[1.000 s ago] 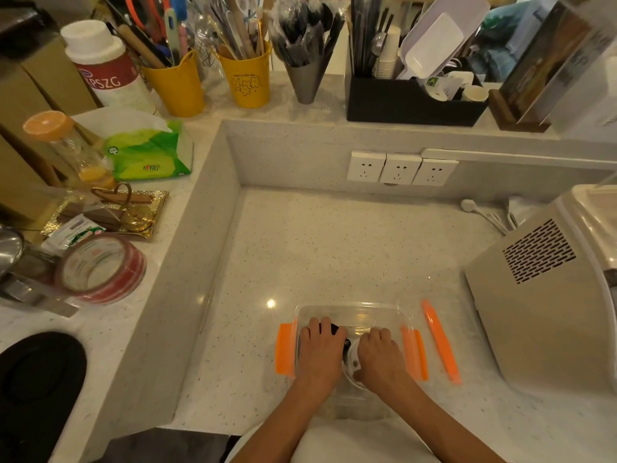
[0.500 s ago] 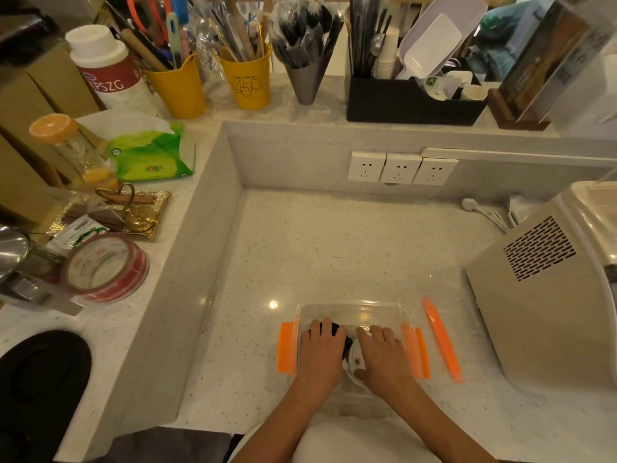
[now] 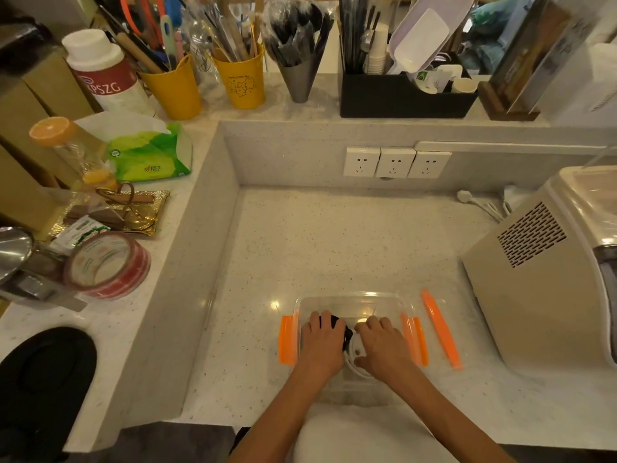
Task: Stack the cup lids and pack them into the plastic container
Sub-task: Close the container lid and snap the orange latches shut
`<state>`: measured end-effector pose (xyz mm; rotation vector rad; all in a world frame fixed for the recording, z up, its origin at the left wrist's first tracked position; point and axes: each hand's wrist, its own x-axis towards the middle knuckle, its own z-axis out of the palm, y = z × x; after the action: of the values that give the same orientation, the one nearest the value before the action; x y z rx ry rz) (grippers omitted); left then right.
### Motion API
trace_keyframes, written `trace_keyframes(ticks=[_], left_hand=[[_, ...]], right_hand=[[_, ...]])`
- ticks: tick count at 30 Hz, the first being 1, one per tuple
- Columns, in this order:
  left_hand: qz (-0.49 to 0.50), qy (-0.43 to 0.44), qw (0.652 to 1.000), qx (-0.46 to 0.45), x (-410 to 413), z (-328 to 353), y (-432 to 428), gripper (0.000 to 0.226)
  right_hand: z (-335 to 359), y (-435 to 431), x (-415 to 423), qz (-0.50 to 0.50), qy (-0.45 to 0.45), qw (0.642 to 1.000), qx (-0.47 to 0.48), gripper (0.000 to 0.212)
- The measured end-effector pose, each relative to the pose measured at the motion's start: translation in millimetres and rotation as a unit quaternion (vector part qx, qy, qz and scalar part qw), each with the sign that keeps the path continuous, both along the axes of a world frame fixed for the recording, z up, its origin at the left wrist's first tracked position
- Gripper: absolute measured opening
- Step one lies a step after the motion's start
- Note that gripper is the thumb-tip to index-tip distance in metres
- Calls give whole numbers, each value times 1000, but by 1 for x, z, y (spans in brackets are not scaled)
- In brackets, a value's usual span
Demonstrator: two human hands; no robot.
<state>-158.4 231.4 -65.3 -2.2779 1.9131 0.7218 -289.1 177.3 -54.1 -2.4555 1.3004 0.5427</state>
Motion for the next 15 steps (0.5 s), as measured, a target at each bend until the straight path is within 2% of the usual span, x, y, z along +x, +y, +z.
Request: trace_keyframes(ticks=[3, 5, 6, 9, 11, 13, 15], left_hand=[[27, 81, 996, -19, 1, 12, 2, 55], [71, 179, 973, -125, 7, 26, 9, 43], [91, 200, 958, -182, 11, 34, 14, 37], [146, 162, 922, -319, 26, 40, 31, 38], [198, 151, 917, -313, 38, 35, 38, 44], [233, 214, 914, -255, 47, 28, 42, 45], [222, 272, 910, -219, 52, 22, 44, 42]], right_hand=[[9, 3, -7, -37, -60, 997, -2, 53], [19, 5, -15, -95, -167, 981, -38, 40], [26, 7, -20, -134, -218, 964, -71, 35], [39, 14, -37, -243, -298, 907, -171, 36], [41, 18, -50, -310, -311, 888, -137, 38], [38, 20, -59, -377, -353, 856, -27, 39], [37, 23, -63, -412, -370, 832, 27, 39]])
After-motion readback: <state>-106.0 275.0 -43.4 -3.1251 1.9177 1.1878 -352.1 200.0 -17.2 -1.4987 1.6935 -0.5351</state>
